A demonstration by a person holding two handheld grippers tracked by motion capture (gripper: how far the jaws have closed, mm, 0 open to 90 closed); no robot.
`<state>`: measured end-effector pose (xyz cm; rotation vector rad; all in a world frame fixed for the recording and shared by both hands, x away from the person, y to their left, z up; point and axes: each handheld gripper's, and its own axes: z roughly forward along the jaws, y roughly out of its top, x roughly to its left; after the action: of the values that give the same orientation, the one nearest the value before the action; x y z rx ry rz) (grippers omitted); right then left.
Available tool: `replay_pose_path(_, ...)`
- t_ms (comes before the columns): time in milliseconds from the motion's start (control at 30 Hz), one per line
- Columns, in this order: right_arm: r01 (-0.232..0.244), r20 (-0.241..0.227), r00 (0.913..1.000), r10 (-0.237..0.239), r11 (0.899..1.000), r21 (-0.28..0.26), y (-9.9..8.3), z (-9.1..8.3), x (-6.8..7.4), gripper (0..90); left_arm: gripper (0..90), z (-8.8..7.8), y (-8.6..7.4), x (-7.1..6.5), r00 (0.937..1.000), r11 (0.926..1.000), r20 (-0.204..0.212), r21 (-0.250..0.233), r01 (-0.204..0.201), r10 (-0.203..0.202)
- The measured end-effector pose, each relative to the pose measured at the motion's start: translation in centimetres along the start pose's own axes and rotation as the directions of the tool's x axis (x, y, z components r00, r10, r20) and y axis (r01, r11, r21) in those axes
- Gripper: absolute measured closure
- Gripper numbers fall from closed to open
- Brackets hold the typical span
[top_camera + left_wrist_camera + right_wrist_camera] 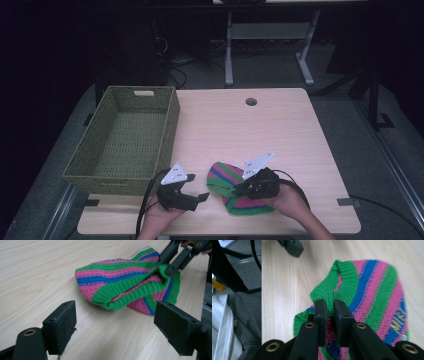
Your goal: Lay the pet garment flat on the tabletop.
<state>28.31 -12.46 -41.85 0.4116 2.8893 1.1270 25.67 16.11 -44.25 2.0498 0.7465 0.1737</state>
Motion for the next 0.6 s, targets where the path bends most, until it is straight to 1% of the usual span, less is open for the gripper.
replay_pose_path(67,-0.024,-0.008,0.9997,0.024,0.999,-0.033,0.0,-0.8,-0.2,81.5,17.8,0.1,0.0,0.0,1.0,1.0,0.004,0.001,0.003,-0.003)
replay_pose_path(100,-0.023,-0.009,0.9997,0.022,0.999,-0.041,0.0,-1.1,-0.3,81.6,17.8,0.1,0.0,0.0,1.0,1.0,0.006,0.003,-0.001,0.001)
replay_pose_path(200,-0.033,-0.021,0.9993,0.031,0.996,-0.086,0.0,-2.5,-0.5,81.7,17.8,0.2,0.1,-0.1,0.9998,1.0,0.016,0.0,0.008,-0.008)
replay_pose_path(233,-0.027,-0.021,0.9995,0.025,0.995,-0.099,0.0,-2.9,-0.7,81.7,17.8,0.2,0.1,-0.1,0.9998,0.9999,0.017,-0.004,0.01,-0.01)
replay_pose_path(367,-0.038,-0.026,0.9991,0.034,0.988,-0.148,-0.2,-4.5,-1.0,81.6,17.9,0.3,0.3,-0.2,0.9998,1.0,0.019,-0.008,-0.002,0.002)
replay_pose_path(433,-0.052,-0.033,0.9983,0.047,0.985,-0.166,-0.5,-5.2,-1.2,81.6,17.9,0.4,0.4,-0.3,0.9997,0.9999,0.021,-0.008,-0.009,0.01)
replay_pose_path(533,-0.062,-0.04,0.9977,0.055,0.979,-0.192,-0.8,-6.0,-1.4,81.6,17.9,0.5,0.6,-0.4,0.9995,0.9998,0.025,-0.008,-0.019,0.019)
replay_pose_path(600,-0.066,-0.048,0.9972,0.057,0.977,-0.205,-1.2,-6.4,-1.5,81.6,20.0,0.6,0.7,-0.5,0.9992,0.9997,0.033,-0.015,-0.02,0.021)
